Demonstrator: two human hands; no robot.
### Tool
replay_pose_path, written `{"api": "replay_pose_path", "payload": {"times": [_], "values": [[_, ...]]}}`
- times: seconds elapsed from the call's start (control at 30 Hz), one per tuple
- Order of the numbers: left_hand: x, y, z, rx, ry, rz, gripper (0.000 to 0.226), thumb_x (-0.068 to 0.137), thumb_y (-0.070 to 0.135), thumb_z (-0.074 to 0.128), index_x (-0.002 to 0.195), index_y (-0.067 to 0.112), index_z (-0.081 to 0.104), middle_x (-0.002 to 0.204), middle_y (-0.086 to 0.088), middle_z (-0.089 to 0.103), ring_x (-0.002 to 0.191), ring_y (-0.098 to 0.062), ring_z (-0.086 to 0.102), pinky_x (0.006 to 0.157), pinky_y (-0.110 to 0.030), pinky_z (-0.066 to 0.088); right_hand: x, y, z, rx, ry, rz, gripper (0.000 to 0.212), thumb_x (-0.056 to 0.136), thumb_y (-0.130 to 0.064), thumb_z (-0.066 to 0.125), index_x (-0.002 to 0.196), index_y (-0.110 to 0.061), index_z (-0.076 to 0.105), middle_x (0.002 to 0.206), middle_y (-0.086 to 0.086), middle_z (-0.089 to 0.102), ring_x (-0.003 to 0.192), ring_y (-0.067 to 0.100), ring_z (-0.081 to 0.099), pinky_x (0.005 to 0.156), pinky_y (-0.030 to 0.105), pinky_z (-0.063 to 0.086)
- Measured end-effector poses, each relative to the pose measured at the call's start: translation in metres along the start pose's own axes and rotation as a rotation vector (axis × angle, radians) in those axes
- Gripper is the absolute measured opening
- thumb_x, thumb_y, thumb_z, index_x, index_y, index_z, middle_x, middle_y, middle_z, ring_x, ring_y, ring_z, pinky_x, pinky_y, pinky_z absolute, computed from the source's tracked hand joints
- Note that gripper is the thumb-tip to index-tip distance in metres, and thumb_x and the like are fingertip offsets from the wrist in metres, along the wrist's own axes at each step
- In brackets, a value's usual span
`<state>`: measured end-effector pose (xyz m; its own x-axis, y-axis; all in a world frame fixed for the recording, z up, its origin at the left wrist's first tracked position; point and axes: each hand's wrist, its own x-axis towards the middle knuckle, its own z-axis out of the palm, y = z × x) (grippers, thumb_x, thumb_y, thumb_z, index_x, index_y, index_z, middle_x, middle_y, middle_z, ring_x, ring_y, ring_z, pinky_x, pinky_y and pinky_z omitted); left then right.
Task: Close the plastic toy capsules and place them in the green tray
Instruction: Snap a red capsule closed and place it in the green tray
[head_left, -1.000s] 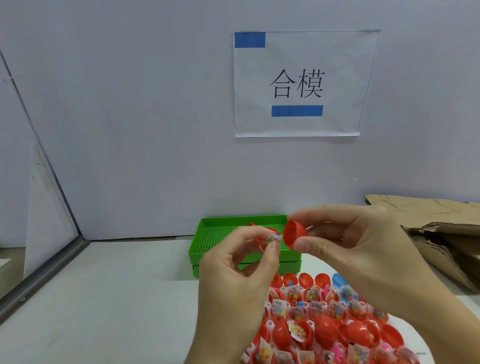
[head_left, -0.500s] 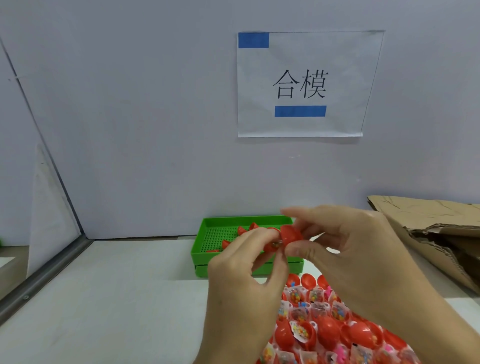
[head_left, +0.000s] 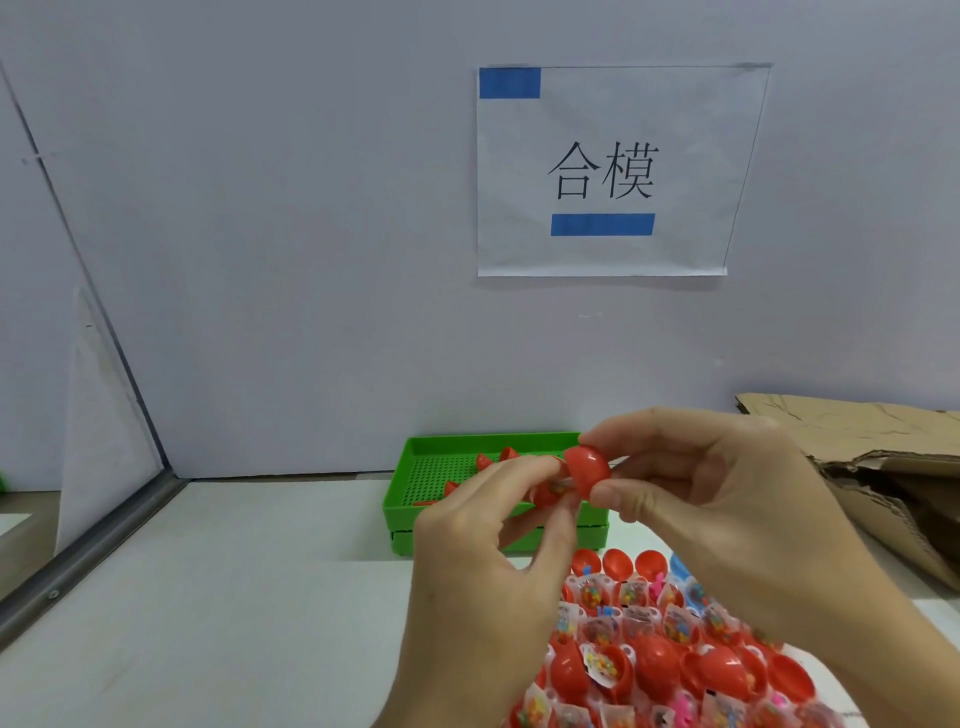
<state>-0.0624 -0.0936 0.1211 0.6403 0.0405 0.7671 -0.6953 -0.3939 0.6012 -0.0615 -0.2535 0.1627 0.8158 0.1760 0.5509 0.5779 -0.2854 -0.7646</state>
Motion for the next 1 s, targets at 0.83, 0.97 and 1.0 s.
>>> {"api": "replay_pose_path", "payload": {"times": [0.83, 0.97, 1.0], "values": [[-0.0014, 0.0043, 0.0003, -0.043, -0.072, -0.138, 0.036, 0.078, 0.036, 0.075, 0.102, 0.052, 0.053, 0.098, 0.026, 0.068, 0.09, 0.018, 0.063, 0.069, -0.001, 0.048, 0.002, -0.0001, 0.0001, -0.034, 0.022, 0.013, 0.026, 0.06, -0.033, 0.074, 0.085, -0.029, 0.077, 0.074, -0.017, 0.076, 0.071, 0.0, 0.073, 0.069, 0.008, 0.054], [0.0008, 0.0038, -0.0022, -0.097, -0.094, -0.161, 0.031, 0.073, 0.039, 0.074, 0.098, 0.051, 0.061, 0.098, 0.026, 0.07, 0.09, 0.011, 0.066, 0.06, -0.009, 0.054, 0.0022, -0.0004, 0.001, -0.021, 0.022, 0.017, 0.025, 0.06, -0.03, 0.075, 0.084, -0.028, 0.077, 0.072, -0.016, 0.076, 0.07, -0.001, 0.073, 0.069, 0.006, 0.053], [0.0014, 0.0031, -0.003, -0.113, -0.099, -0.156, 0.031, 0.07, 0.038, 0.074, 0.098, 0.048, 0.064, 0.097, 0.025, 0.07, 0.09, 0.008, 0.067, 0.064, -0.01, 0.055, 0.0023, -0.0004, 0.0009, -0.019, 0.022, 0.017, 0.025, 0.059, -0.03, 0.076, 0.084, -0.028, 0.077, 0.073, -0.015, 0.076, 0.07, -0.001, 0.073, 0.069, 0.007, 0.053]]}}
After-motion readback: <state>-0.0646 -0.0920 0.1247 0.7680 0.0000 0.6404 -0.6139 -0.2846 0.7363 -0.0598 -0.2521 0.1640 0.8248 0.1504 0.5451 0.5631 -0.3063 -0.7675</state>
